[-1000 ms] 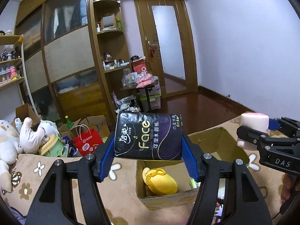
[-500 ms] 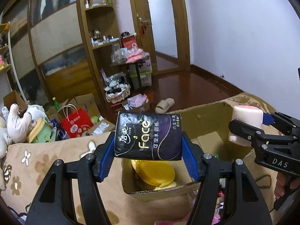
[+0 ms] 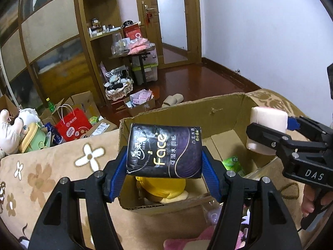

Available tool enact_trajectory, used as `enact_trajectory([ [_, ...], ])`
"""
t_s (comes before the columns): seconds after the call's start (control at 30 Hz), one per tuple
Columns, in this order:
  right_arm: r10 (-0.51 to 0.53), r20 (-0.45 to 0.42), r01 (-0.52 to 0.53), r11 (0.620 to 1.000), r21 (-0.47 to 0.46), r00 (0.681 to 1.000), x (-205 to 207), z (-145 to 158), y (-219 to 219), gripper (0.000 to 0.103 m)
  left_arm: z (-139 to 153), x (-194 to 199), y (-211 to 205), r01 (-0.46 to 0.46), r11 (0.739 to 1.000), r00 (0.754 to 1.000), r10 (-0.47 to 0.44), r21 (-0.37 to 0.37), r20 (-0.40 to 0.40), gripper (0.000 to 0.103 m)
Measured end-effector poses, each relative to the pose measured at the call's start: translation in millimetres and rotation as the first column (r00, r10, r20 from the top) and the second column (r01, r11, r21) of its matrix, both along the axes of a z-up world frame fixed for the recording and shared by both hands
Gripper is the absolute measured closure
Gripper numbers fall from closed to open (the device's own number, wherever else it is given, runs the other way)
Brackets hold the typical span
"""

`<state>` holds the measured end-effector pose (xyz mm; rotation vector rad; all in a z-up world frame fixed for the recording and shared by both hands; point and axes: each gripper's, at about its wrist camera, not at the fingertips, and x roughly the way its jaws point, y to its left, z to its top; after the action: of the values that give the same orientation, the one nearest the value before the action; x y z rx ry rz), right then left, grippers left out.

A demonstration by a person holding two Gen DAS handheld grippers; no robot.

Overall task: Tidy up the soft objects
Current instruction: 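Lift both items over the box and open both grippers to release them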

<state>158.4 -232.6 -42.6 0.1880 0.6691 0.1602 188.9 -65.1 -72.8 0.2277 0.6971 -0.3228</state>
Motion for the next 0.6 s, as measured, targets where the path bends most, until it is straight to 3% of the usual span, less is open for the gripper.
enact_trajectory([
  [0.13,0.005,-0.009,-0.005,1.000,0.008,1.000,-0.2,-1.4,0.0,0.028,-1.1,-2.1,-1.7,-0.006,1.000,1.000,0.006,0.020,0.011,0.024],
  [0.5,0.001,-0.007,-0.001,0.999,0.043,1.000,-1.4,-0.3,-4.3,0.020,-7.1,-1.3,0.8,-0.022,0.999,1.000,0.023,0.039,-0.019,0.021],
  [0.6,-0.007,0.007,0.007,0.999,0.048,1.000,-4.0,3.3,-6.7,0.011,-7.2,-1.7,1.4,-0.025,0.999,0.999,0.026,0.044,-0.024,0.020],
])
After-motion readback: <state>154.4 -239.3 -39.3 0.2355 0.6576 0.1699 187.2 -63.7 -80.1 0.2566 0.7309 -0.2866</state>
